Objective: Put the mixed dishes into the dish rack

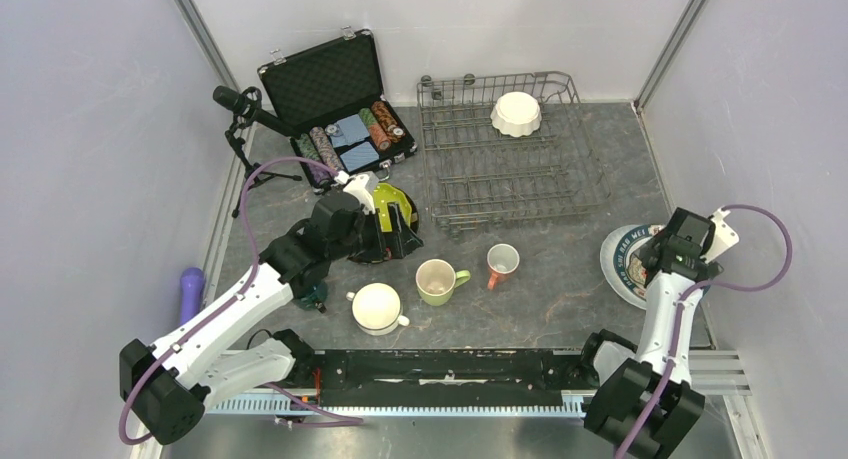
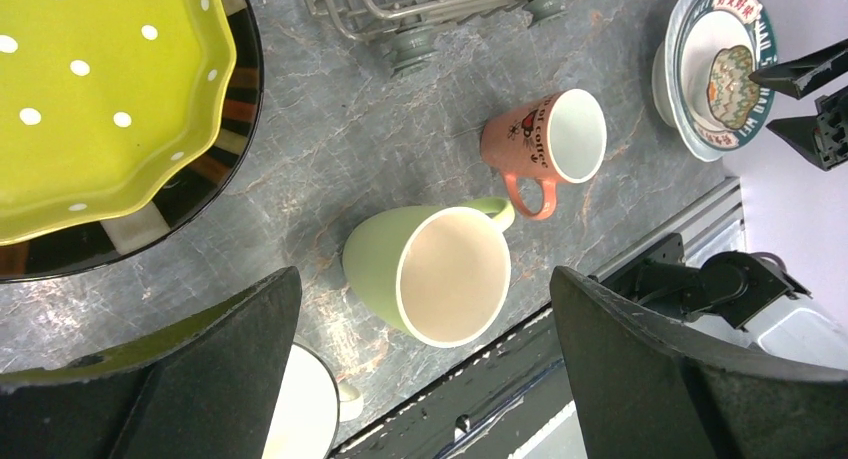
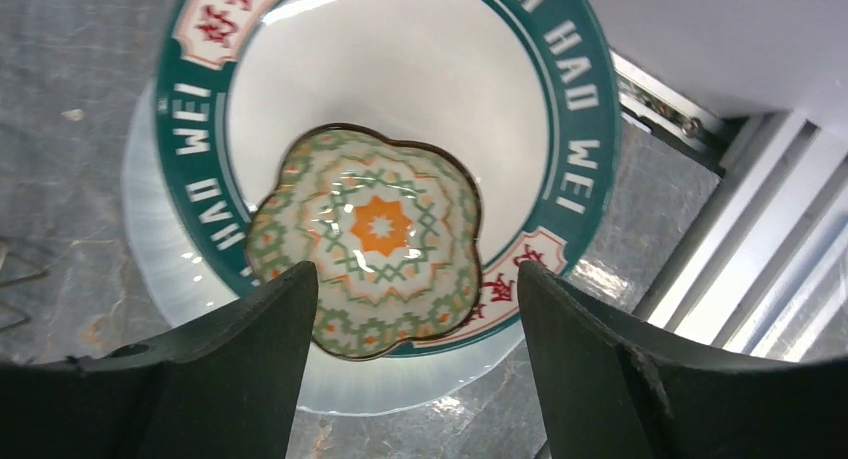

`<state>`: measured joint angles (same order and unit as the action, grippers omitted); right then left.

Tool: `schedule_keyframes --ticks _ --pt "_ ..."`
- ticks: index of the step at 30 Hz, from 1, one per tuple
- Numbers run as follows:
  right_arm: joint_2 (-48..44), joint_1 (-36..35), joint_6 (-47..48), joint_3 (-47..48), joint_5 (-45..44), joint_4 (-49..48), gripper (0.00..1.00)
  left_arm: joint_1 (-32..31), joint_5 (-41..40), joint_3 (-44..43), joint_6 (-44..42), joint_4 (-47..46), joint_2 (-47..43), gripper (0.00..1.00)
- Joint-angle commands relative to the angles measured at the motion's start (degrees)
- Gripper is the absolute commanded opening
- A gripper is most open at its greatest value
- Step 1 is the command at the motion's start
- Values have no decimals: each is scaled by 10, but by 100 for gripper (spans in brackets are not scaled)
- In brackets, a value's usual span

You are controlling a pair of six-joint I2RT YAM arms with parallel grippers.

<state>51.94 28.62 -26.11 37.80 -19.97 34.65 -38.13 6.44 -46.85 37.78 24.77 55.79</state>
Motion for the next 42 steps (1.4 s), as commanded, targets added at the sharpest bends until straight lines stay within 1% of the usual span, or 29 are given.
schedule_keyframes --ticks 1,6,10,13,14,17,21,25,27,30,33,36,40,41,42 --pt "-4 40 -14 -20 7 -14 77 -3 16 -18 -36 12 -11 100" --pt "-24 54 -23 -62 19 -40 70 -4 17 -14 -35 6 -9 100" --pt "-12 66 -37 -86 31 -66 64 -4 19 -15 -37 5 -4 100" --pt "-10 72 -53 -96 26 -82 56 -4 17 -16 -38 5 0 100" --pt "-11 73 -57 -97 23 -85 51 -4 16 -17 -38 5 1 100" --pt "-17 73 -65 -94 10 -89 31 -4 16 -18 -39 6 2 100" --pt "-31 73 -67 -77 -8 -75 0 -4 19 -21 -39 5 4 100" --pt "-50 73 -60 -41 -16 -54 0 -4 26 -23 -40 6 3 100" --pt "-60 73 -49 -19 -5 -52 0 -4 34 -27 -44 5 5 100" --pt "-76 71 -16 17 34 -64 0 -4 61 -38 -64 5 10 100" --pt "-109 69 25 33 121 -123 0 -4 100 -59 -91 6 20 100" --pt "-125 63 34 52 229 -173 0 -4 121 -84 -108 5 33 99" --pt "-95 39 22 89 398 -236 0 -4 123 -118 -104 0 52 99" --pt "-84 19 19 97 423 -251 0 -4 124 -124 -99 -7 57 98" --pt "-74 -4 23 112 422 -256 0 -4 125 -130 -92 -17 63 98"
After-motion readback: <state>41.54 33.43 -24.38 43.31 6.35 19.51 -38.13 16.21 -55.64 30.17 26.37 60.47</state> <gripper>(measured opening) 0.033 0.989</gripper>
